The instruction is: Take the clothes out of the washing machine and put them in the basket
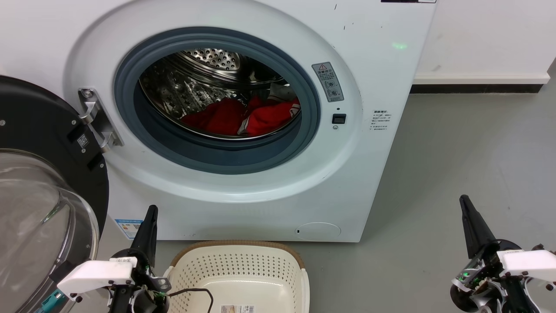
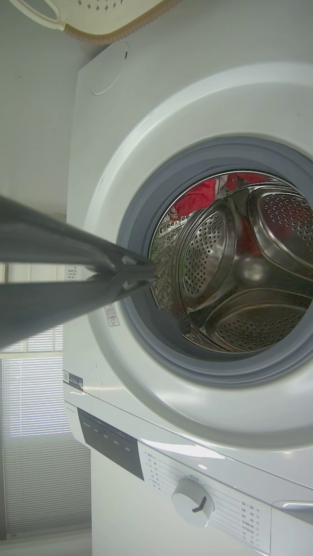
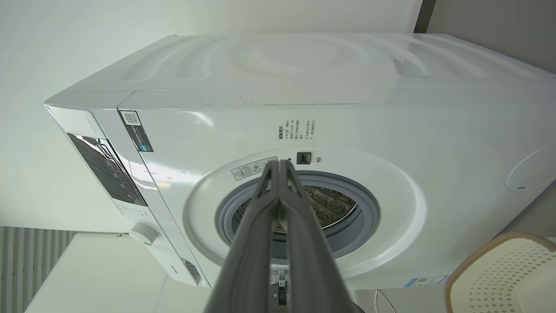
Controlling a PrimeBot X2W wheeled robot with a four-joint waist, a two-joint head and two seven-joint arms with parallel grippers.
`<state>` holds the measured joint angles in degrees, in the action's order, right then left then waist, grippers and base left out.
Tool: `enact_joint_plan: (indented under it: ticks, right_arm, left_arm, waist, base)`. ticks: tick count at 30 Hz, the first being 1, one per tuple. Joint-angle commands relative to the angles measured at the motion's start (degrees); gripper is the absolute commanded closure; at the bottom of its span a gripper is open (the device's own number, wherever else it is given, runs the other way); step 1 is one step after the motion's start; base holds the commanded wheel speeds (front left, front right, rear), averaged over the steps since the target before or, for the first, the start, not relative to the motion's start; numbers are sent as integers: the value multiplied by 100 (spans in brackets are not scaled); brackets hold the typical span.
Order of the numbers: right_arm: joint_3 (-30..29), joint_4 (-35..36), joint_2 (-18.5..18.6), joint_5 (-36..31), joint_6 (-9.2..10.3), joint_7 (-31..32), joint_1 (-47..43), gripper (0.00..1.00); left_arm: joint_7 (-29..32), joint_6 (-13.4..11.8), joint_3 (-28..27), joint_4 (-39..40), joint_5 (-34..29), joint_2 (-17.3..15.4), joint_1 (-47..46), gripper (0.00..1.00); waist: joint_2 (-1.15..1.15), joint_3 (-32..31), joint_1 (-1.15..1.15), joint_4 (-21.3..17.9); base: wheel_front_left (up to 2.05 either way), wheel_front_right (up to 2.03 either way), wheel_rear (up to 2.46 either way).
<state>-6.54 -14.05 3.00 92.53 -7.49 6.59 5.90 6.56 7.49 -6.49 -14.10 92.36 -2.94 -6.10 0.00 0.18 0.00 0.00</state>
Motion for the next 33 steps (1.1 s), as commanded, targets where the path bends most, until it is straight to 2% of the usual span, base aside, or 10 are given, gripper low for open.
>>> enact_joint_plan:
  ticks: [1, 28, 29, 33]
  right_arm:
    - [0, -8, -19, -27, 0, 5, 75, 100]
    - [2, -8, -19, -26, 0, 4, 75, 100]
    - [0, 1, 0, -1, 0, -3, -1, 0]
    - [28, -100, -3, -7, 0, -46, -99, 0]
  left_arm:
    - [11, 15, -15, 4, 12, 12, -35, 100]
    - [11, 16, -15, 4, 12, 12, -35, 100]
    - [-3, 1, 1, 2, 0, 0, 0, 0]
    - [-48, -1, 41, -89, -11, 11, 102, 0]
  waist:
    - [0, 0, 0, 0]
    - [0, 0, 0, 0]
    - [0, 0, 0, 0]
    - [0, 1, 0, 0]
  base:
    - [0, 0, 0]
    - [0, 0, 0]
    - [0, 0, 0]
    - [0, 0, 0]
